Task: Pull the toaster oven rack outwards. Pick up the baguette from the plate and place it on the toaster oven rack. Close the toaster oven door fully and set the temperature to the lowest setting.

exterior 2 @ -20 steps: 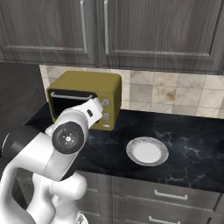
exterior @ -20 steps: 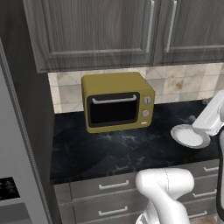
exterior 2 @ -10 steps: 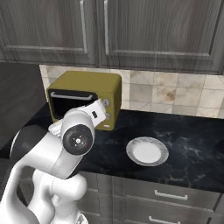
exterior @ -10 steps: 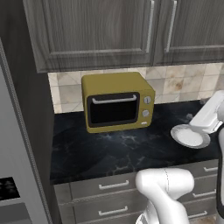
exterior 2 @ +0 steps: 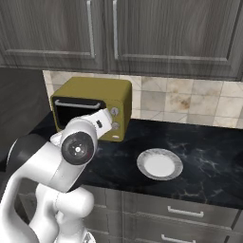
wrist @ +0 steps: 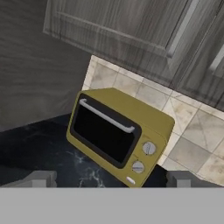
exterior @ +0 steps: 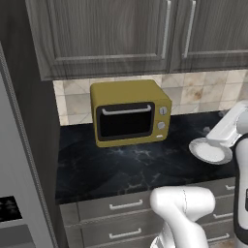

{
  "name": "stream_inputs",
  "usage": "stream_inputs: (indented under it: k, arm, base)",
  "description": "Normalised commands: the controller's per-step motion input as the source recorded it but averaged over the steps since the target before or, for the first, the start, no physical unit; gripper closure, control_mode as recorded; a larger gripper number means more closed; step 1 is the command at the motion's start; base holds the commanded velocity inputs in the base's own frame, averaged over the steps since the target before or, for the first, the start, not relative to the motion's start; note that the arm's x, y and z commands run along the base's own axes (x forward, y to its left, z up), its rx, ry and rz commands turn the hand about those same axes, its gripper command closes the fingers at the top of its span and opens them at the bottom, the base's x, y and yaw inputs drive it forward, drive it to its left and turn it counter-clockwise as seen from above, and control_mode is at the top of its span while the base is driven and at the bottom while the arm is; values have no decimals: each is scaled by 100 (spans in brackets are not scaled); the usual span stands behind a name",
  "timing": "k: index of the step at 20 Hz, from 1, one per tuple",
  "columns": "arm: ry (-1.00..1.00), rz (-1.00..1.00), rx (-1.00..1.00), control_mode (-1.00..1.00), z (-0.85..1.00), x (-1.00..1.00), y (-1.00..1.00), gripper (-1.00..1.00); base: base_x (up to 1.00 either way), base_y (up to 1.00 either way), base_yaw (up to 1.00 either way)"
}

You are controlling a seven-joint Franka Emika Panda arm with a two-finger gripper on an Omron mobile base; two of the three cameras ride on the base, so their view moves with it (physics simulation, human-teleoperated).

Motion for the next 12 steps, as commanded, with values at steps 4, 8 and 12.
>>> stream_inputs:
  k: [4, 8, 12]
  arm:
    - [-16, -4, 7, -100, -44, 17, 28, -100]
    - [-17, -3, 7, -100, -43, 22, 33, -100]
    - [-18, -3, 5, -100, -47, 26, 39, -100]
  base:
    - [0, 0, 0]
    - [0, 0, 0]
    - [0, 0, 0]
